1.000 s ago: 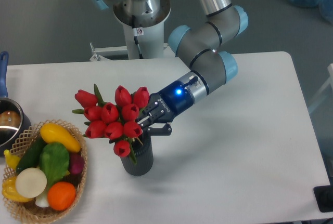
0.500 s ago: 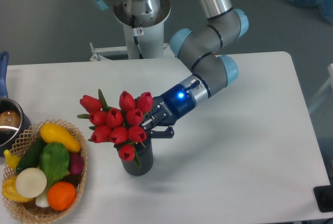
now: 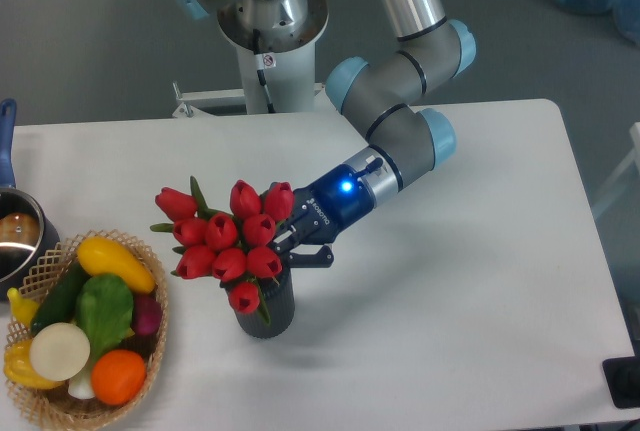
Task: Insert the flowers into the vase
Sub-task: 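Push the tulip stems further down into the vase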
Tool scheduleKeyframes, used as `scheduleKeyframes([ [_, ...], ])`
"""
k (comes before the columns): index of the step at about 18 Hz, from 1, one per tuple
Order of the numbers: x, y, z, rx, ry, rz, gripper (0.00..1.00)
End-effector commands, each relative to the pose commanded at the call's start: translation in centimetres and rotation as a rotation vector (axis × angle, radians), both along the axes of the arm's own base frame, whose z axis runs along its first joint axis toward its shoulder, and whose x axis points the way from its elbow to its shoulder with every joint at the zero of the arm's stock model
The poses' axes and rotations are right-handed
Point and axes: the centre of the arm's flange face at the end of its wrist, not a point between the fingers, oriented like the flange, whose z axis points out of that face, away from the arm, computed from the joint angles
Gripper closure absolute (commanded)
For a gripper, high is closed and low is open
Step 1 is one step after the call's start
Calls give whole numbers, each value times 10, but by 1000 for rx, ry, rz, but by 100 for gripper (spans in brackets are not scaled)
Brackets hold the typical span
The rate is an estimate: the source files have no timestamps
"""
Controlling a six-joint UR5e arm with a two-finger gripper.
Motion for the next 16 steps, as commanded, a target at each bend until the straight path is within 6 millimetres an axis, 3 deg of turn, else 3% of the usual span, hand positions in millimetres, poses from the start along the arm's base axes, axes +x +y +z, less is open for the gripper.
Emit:
scheduleKeyframes([
  [10, -1, 1, -9, -7, -10, 0, 89],
  [16, -2, 1, -12, 2, 3, -1, 81],
])
